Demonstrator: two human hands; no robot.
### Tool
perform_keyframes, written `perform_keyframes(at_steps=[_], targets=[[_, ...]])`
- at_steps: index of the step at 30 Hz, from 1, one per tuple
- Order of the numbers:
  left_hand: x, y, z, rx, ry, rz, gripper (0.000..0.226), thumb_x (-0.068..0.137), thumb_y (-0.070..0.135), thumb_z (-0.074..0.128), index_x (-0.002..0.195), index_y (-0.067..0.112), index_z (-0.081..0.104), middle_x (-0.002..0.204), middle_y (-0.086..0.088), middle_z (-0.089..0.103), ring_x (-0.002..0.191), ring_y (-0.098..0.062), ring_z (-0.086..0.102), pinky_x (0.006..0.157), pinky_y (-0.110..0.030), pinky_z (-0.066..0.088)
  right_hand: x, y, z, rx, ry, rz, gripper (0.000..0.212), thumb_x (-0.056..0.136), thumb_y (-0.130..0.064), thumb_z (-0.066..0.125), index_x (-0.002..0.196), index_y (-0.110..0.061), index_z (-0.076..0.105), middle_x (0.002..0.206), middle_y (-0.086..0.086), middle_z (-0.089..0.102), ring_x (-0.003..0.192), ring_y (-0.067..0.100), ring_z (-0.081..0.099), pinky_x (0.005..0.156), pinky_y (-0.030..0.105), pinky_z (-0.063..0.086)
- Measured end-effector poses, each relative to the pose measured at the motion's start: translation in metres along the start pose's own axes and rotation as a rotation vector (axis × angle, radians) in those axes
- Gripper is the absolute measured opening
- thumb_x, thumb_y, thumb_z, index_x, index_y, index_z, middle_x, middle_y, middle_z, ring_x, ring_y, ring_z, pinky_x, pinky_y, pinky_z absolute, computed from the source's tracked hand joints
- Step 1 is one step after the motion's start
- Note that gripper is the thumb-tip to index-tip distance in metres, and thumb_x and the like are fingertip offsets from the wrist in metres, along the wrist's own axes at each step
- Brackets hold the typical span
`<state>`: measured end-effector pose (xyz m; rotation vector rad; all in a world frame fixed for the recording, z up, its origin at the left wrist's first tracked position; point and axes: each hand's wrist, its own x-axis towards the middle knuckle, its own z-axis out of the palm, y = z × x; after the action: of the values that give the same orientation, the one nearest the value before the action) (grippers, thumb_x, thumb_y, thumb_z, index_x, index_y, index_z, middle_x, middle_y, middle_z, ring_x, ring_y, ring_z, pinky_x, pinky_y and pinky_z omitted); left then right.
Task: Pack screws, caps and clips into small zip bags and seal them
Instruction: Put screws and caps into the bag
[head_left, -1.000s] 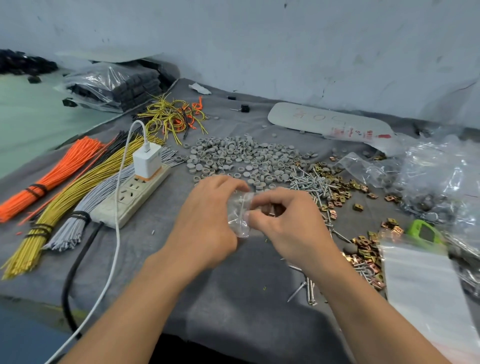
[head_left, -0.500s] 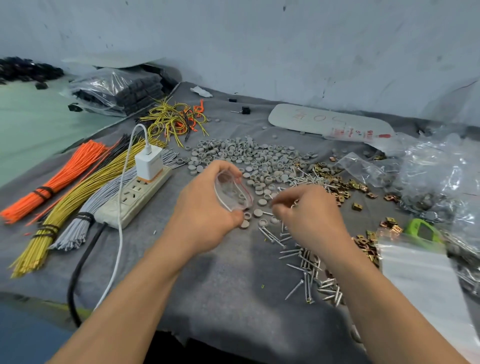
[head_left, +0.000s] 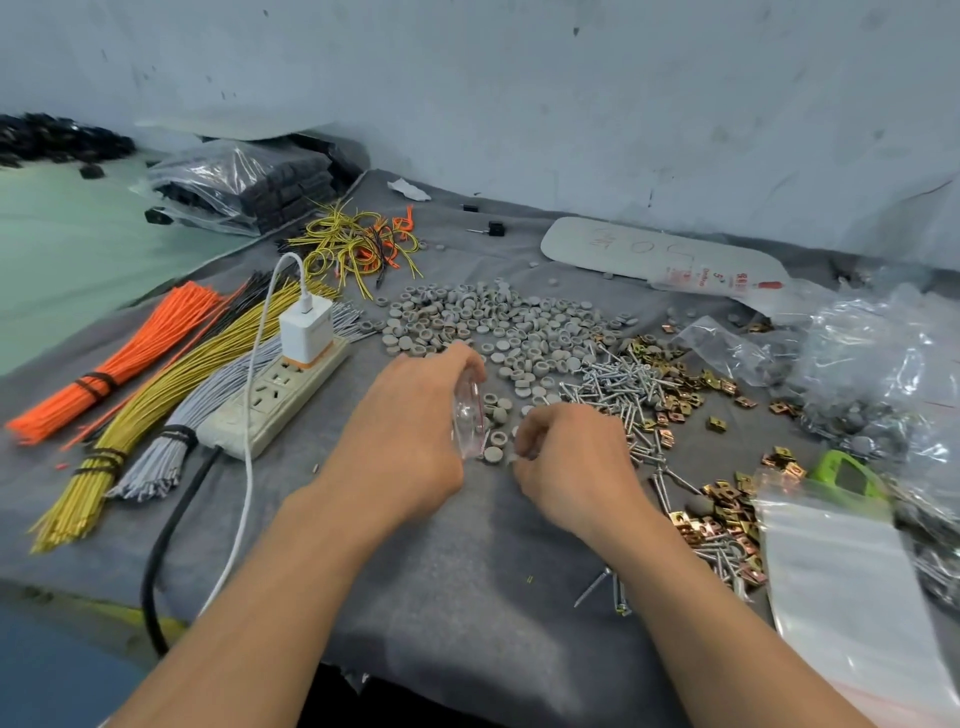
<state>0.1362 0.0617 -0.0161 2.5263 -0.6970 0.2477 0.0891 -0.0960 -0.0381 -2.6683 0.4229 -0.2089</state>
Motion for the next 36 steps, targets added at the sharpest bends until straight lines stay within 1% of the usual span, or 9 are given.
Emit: perform_keyframes(at_steps=[3, 8, 14, 16, 20, 22, 24, 31, 36], targets=[[-0.002, -0.001, 0.007, 0.029, -0.022, 0.042, 0.063, 0.068, 0.009, 0.078, 0.114, 0.04, 0.047, 0.093, 0.018, 0.049, 0.102, -0.016, 0.048, 0.073, -0.031, 0.043, 0.0, 0.003, 0.001, 0.079, 0.029, -0.032, 0.028, 0.083, -0.021, 0.078, 0.064, -0.032, 0.06, 0.068, -0.015, 0.063, 0.072, 0.008, 0.058, 0.094, 0.033, 0.049], [-0.003, 0.004, 0.015, -0.02, -0.02, 0.092, 0.061, 0.069, 0.021, 0.08, 0.115, 0.041, 0.044, 0.106, 0.015, 0.057, 0.105, -0.017, 0.049, 0.077, -0.03, 0.041, -0.004, 0.004, -0.008, 0.549, 0.162, -0.076, 0.021, 0.073, -0.016, 0.087, 0.066, -0.028, 0.071, 0.06, -0.016, 0.064, 0.048, -0.002, 0.05, 0.047, 0.011, 0.037], [-0.003, 0.017, 0.015, -0.249, -0.025, 0.057, 0.053, 0.071, 0.011, 0.072, 0.105, 0.042, 0.046, 0.094, 0.013, 0.062, 0.087, -0.012, 0.055, 0.063, -0.026, 0.04, -0.004, -0.009, -0.008, 0.769, 0.012, -0.143, 0.021, 0.078, -0.006, 0.076, 0.074, -0.026, 0.083, 0.064, -0.004, 0.072, 0.06, 0.007, 0.055, 0.059, 0.029, 0.045], [-0.003, 0.016, 0.013, -0.271, -0.004, 0.026, 0.056, 0.071, 0.013, 0.078, 0.105, 0.043, 0.046, 0.098, 0.014, 0.063, 0.086, -0.011, 0.057, 0.065, -0.02, 0.042, 0.001, -0.004, -0.015, 0.905, 0.085, -0.099, 0.027, 0.081, -0.006, 0.076, 0.073, -0.031, 0.083, 0.069, -0.003, 0.076, 0.062, 0.004, 0.062, 0.062, 0.023, 0.051], [0.0, 0.009, 0.004, -0.294, 0.091, -0.044, 0.061, 0.073, 0.011, 0.08, 0.107, 0.046, 0.043, 0.101, 0.017, 0.06, 0.085, 0.0, 0.055, 0.069, -0.002, 0.038, 0.008, 0.011, -0.015, 0.309, 0.138, -0.044, 0.023, 0.093, -0.014, 0.068, 0.102, -0.031, 0.081, 0.093, -0.014, 0.076, 0.094, 0.01, 0.068, 0.08, 0.01, 0.048], [0.0, 0.006, 0.0, -0.287, 0.115, -0.061, 0.062, 0.073, 0.011, 0.081, 0.106, 0.047, 0.042, 0.102, 0.016, 0.061, 0.084, 0.003, 0.054, 0.065, -0.005, 0.039, 0.006, 0.009, -0.003, -0.044, 0.037, -0.103, 0.037, 0.097, -0.015, 0.059, 0.128, -0.033, 0.071, 0.12, -0.004, 0.071, 0.118, 0.022, 0.056, 0.106, 0.032, 0.041], [-0.002, 0.004, -0.002, -0.24, 0.122, -0.067, 0.064, 0.073, 0.01, 0.08, 0.106, 0.047, 0.041, 0.103, 0.014, 0.061, 0.081, -0.003, 0.055, 0.061, -0.009, 0.037, 0.005, 0.006, 0.007, -0.148, -0.017, -0.148, 0.048, 0.094, -0.011, 0.055, 0.135, -0.033, 0.065, 0.125, -0.002, 0.065, 0.123, 0.024, 0.05, 0.108, 0.041, 0.03], [-0.001, -0.002, 0.003, -0.129, 0.113, -0.074, 0.063, 0.075, 0.014, 0.081, 0.11, 0.047, 0.04, 0.104, 0.012, 0.058, 0.09, -0.014, 0.051, 0.069, -0.026, 0.036, 0.004, 0.005, 0.004, 0.025, 0.167, -0.123, 0.016, 0.095, -0.021, 0.065, 0.098, -0.031, 0.077, 0.092, -0.009, 0.072, 0.096, 0.018, 0.062, 0.096, 0.035, 0.042], [0.0, 0.006, 0.011, -0.109, 0.076, 0.003, 0.06, 0.074, 0.017, 0.079, 0.114, 0.042, 0.042, 0.096, 0.017, 0.048, 0.09, -0.01, 0.045, 0.067, -0.023, 0.027, -0.002, -0.005, -0.006, 0.594, 0.202, -0.165, 0.025, 0.081, -0.014, 0.083, 0.072, -0.037, 0.078, 0.065, -0.021, 0.069, 0.057, -0.005, 0.058, 0.057, 0.008, 0.04]])
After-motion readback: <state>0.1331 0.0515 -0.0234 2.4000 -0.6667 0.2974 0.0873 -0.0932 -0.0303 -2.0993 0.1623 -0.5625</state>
